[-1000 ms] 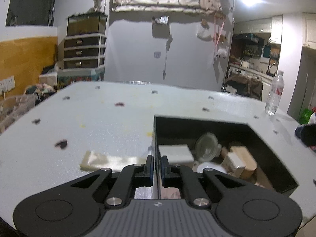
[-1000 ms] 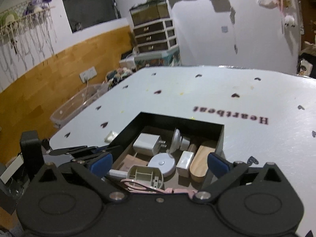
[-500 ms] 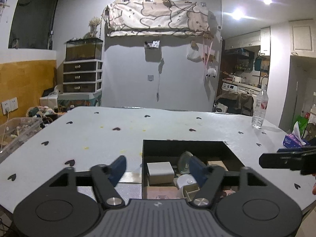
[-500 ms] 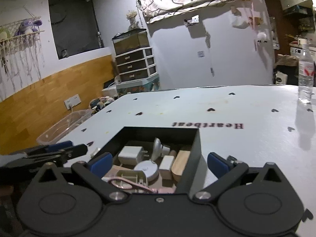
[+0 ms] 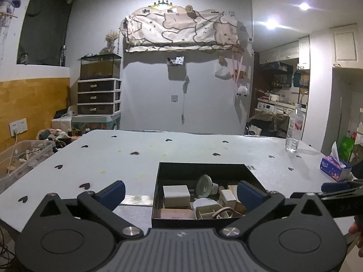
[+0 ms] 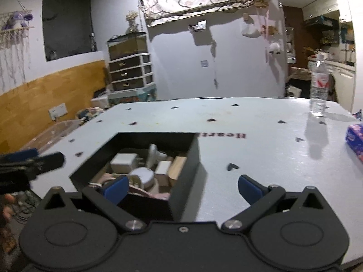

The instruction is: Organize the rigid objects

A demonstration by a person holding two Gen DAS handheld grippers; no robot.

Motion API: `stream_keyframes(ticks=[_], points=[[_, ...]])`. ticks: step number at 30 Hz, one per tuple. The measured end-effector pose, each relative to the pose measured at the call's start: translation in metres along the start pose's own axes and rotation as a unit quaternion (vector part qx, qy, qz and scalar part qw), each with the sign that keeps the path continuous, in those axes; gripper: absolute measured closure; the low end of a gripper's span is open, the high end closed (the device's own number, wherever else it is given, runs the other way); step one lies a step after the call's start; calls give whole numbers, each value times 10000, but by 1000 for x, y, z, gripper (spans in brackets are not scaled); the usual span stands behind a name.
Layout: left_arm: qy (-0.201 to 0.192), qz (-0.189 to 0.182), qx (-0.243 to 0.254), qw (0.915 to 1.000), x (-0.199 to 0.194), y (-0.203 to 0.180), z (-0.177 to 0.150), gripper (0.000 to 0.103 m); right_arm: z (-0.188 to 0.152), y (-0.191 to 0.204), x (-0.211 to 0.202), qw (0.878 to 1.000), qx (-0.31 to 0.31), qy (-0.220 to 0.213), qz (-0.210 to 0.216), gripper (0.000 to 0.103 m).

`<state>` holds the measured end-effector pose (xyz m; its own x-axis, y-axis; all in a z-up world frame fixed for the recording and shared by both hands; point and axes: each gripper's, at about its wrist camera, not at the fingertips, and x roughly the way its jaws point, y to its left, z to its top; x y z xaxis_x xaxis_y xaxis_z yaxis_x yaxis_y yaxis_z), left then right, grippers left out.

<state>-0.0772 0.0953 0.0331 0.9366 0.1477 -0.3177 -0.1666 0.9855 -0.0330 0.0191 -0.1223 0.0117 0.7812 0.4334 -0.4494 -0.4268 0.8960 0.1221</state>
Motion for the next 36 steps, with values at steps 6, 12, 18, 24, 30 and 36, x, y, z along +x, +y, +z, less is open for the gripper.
stream_keyframes(ticks=[6, 12, 18, 24, 30, 36], points=[[205, 201, -5, 9996, 0, -4, -5, 0, -2, -5, -8, 10000, 37, -66, -56, 0], [201, 290, 92, 9993, -1, -10, -8, 0, 1, -6, -19, 9997, -8, -207, -142, 0], [187, 317, 63, 9993, -2, -10, -7, 0, 0, -9, -23, 9996, -53, -225, -190, 0], [207, 309, 76, 9993, -3, -12, -7, 0, -1, -12, -23, 9995, -40, -209, -225, 0], [226, 303, 75, 9993, -2, -13, -7, 0, -1, -11, -22, 9996, -35, -203, -198, 0], [241, 287, 75, 9993, -1, -13, -8, 0, -2, -10, -21, 9996, -60, -180, -186, 0]])
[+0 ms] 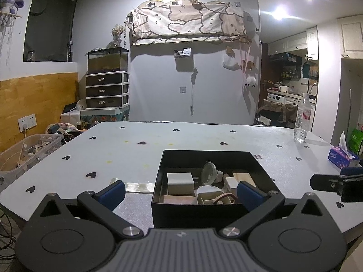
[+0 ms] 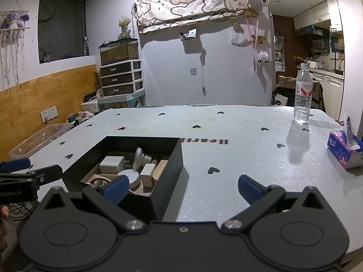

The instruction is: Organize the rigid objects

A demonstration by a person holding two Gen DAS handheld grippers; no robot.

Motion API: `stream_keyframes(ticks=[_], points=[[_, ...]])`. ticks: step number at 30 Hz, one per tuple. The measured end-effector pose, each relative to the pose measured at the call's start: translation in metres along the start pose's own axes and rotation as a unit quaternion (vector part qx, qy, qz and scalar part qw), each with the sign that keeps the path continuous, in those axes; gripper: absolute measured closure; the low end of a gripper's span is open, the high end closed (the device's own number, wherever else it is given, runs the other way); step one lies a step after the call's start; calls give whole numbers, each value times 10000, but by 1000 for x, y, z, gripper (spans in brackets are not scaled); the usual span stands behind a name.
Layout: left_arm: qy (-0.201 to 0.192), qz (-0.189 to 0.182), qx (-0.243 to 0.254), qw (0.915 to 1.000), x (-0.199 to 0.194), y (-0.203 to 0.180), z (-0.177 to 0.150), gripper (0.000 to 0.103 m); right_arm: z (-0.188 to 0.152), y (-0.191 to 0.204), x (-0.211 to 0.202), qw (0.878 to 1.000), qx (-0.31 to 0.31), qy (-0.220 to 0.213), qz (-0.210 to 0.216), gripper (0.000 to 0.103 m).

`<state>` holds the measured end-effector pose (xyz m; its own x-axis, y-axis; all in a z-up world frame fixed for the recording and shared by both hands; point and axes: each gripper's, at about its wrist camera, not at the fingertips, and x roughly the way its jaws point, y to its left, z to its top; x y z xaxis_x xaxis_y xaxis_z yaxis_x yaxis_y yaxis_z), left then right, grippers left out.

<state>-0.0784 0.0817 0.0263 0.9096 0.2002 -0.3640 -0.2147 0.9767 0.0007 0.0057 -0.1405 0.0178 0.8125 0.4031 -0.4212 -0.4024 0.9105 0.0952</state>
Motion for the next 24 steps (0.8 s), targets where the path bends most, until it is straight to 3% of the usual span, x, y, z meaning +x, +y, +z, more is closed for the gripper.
stream_keyframes(ticks=[24], points=[[18, -4, -6, 10000, 0, -1, -1, 0, 2, 0, -2, 10000, -34, 18, -10, 0]])
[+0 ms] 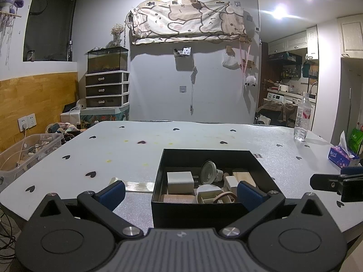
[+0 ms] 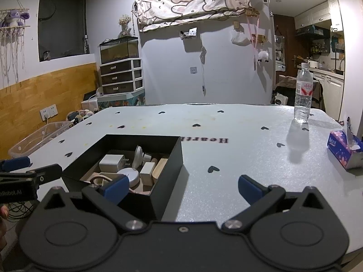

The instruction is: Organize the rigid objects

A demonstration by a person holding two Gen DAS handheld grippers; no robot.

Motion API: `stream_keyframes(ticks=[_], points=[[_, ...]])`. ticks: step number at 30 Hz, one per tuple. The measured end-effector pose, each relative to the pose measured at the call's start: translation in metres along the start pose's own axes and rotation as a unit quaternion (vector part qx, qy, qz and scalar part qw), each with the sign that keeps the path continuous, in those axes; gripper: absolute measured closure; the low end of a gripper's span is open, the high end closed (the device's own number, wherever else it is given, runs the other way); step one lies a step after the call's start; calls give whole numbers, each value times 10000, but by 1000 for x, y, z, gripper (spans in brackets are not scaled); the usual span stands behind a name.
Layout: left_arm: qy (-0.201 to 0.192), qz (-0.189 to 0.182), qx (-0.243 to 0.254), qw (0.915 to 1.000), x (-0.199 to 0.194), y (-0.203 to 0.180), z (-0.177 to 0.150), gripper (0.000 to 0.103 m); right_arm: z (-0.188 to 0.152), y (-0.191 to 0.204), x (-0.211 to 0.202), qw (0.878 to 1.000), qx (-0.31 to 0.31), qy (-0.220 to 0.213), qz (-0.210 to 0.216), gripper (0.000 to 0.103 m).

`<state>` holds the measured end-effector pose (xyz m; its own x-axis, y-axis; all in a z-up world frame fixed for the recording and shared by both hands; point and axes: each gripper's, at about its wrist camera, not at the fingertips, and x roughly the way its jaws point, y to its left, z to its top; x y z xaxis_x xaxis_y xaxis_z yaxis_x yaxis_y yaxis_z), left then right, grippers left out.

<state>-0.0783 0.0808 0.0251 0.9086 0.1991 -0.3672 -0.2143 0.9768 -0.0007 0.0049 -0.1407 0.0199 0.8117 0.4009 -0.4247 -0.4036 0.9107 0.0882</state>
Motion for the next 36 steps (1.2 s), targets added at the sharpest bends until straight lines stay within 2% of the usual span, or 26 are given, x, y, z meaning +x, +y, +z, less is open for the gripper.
stream_keyframes(ticks=[36], points=[[8, -4, 6, 10000, 0, -1, 0, 0, -2, 0, 2, 10000, 32, 39, 3, 0]])
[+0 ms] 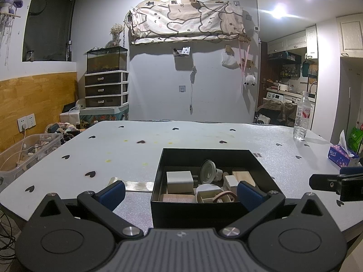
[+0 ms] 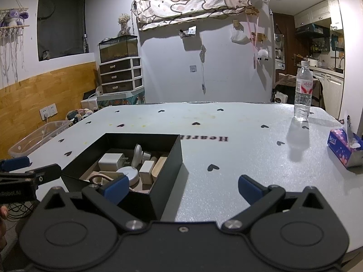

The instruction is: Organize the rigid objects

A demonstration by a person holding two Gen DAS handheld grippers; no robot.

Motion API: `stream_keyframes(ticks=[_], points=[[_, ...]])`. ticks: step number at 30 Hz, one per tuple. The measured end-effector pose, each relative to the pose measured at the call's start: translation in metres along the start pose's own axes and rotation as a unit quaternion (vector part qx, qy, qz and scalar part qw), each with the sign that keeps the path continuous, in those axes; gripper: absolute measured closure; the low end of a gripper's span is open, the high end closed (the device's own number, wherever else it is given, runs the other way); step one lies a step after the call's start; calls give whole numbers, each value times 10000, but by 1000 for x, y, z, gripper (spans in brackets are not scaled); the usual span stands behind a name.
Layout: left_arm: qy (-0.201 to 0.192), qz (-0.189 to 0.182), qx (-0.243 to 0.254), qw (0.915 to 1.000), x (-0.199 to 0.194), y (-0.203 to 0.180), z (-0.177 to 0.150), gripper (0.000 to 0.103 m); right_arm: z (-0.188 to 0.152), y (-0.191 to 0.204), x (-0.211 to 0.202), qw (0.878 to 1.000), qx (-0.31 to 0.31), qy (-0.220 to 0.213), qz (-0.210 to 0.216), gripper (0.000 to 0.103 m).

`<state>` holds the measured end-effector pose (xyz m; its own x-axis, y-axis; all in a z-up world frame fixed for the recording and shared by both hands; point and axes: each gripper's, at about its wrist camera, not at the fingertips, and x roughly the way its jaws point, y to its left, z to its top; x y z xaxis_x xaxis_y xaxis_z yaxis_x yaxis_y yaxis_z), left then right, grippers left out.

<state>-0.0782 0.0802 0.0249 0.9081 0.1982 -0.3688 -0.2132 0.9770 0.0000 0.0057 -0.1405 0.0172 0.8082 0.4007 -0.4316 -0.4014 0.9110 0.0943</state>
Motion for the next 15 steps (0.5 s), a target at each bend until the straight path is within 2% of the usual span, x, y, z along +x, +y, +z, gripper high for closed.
stream_keyframes(ticks=[15], points=[[31, -22, -11, 10000, 1, -1, -2, 0, -1, 2, 1, 10000, 3, 12, 15, 0]])
